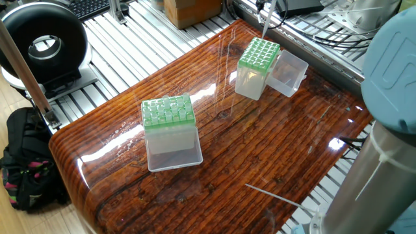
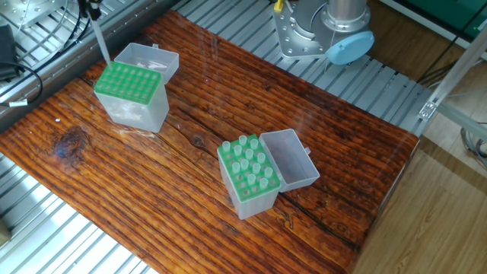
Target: Transfer all large pipette tips from one holder to another
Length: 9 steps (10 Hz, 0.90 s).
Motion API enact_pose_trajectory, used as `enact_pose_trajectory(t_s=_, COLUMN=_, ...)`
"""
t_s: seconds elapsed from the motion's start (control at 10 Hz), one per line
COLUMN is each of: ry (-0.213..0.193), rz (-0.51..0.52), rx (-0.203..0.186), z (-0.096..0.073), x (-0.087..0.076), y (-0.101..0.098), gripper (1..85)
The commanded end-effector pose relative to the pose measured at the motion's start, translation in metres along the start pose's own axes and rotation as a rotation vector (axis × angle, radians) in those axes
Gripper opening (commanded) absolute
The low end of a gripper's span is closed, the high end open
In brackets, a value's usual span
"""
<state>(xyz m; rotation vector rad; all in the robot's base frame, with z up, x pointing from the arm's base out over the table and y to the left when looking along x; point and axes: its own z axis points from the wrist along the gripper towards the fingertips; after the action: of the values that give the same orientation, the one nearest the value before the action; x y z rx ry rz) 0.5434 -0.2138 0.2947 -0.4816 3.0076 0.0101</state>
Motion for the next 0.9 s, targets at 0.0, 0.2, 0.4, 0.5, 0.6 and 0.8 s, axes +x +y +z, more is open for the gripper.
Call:
enact_pose_trajectory(t_s=0.0, ry=0.024, rz=-0.031, rx=-0.002, z=0.004, x=0.008, y=-0.024, gripper=15.0)
enact_pose_trajectory(t_s=0.2, ry=0.028, rz=-0.032, rx=-0.032, z=0.005, x=0.007, y=-0.015, gripper=15.7)
enact_pose_trajectory(t_s=0.4, ry=0.033, rz=-0.028, rx=-0.026, z=0.008, x=0.008, y=-0.011, gripper=15.7)
enact_pose_trajectory(t_s=0.5, ry=0.041, rz=-0.027, rx=-0.022, z=0.009, x=0.009, y=-0.009, gripper=15.7)
enact_pose_trajectory(t_s=0.6, ry=0.046, rz=-0.029, rx=-0.022, z=0.010, x=0.010, y=-0.009, gripper=15.7)
enact_pose_trajectory(t_s=0.8, ry=0.064, rz=-0.026, rx=-0.027, z=0.013, x=0.014, y=-0.004, gripper=15.7)
